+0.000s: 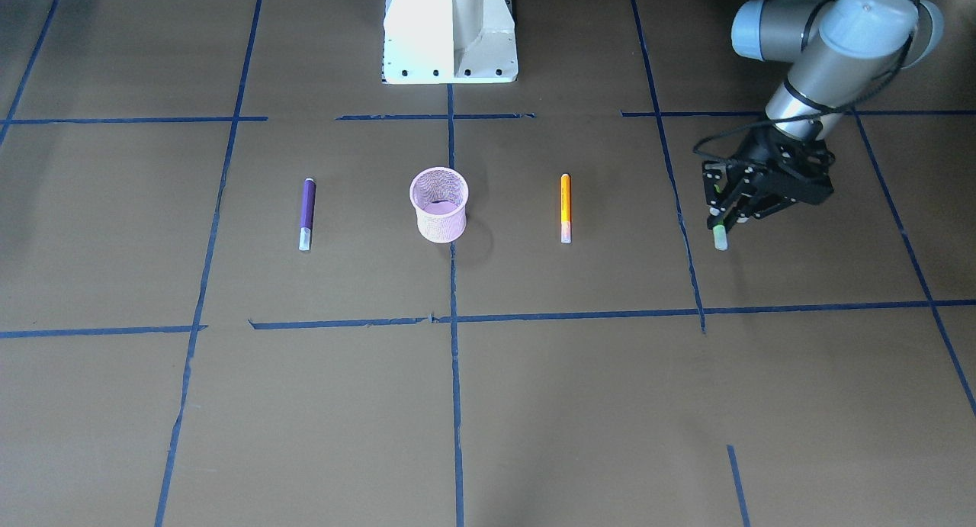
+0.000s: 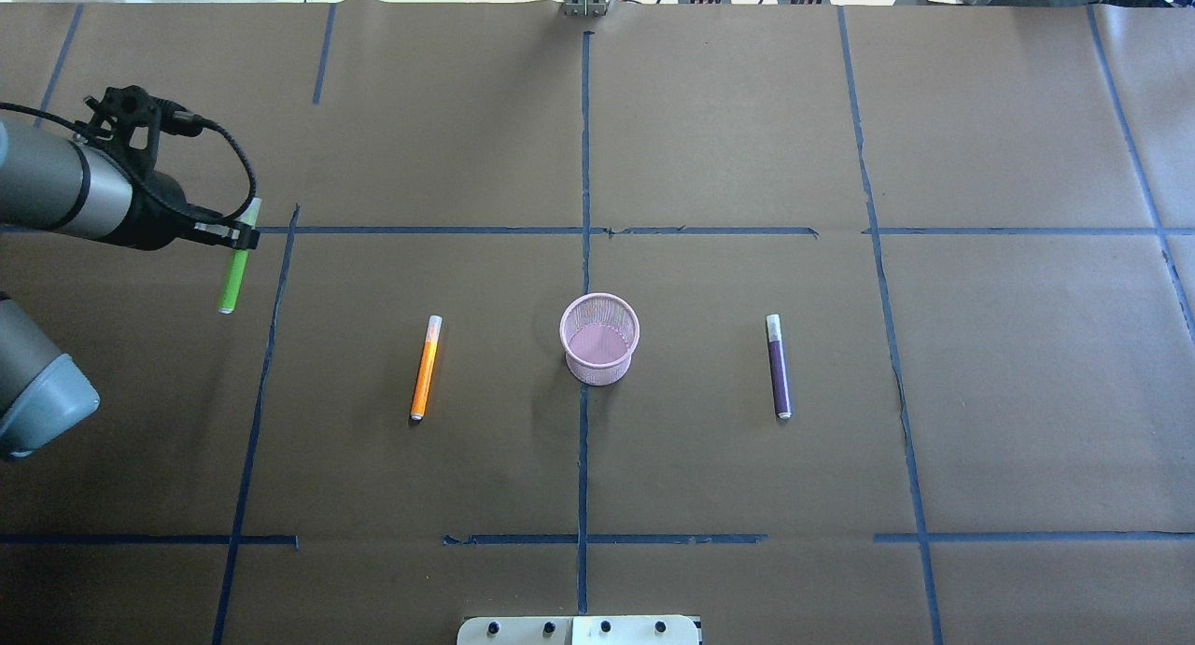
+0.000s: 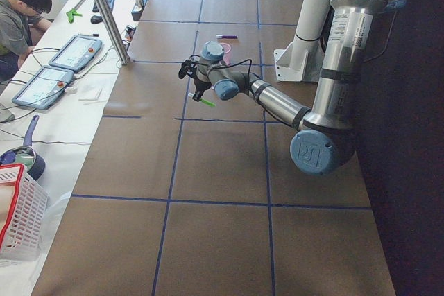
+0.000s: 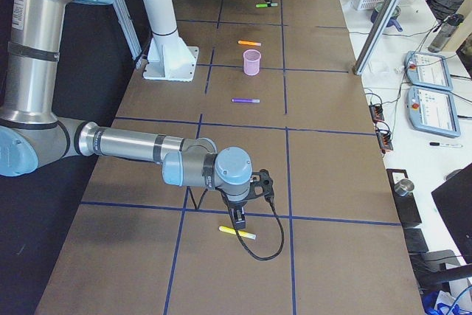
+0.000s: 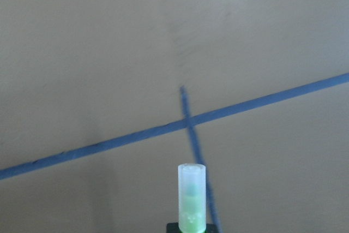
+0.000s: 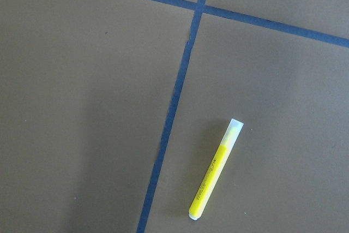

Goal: Collect pens into pen holder

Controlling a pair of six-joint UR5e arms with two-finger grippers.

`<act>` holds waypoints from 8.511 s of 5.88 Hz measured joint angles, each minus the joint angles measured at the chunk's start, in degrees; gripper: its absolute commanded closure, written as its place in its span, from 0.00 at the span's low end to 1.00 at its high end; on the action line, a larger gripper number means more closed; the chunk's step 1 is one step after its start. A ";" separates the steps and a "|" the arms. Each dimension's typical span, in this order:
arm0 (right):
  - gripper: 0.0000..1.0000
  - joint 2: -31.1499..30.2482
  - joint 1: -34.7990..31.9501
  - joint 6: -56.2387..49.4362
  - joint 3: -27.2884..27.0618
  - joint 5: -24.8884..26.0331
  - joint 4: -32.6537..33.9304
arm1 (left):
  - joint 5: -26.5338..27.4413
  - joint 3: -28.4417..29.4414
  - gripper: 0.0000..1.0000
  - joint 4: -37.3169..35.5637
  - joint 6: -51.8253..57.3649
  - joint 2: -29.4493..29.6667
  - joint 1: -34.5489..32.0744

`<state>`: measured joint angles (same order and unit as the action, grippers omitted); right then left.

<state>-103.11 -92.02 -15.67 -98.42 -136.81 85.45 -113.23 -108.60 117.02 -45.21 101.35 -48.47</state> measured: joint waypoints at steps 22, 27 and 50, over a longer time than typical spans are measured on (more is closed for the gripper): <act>0.00 0.01 0.00 0.03 -0.35 -0.21 0.06 | 26.18 -1.48 0.00 -18.51 -29.21 25.59 24.63; 0.00 0.30 0.00 4.58 -0.06 -2.04 -1.77 | -4.67 -7.56 0.00 -39.91 -6.44 20.47 8.72; 1.00 4.76 16.77 36.74 26.32 8.56 -38.50 | -6.01 -8.38 0.00 -40.38 -5.07 18.82 8.38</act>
<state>-98.35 -75.25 21.07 -72.10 -128.25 46.95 -119.24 -116.97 76.64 -50.27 120.17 -40.09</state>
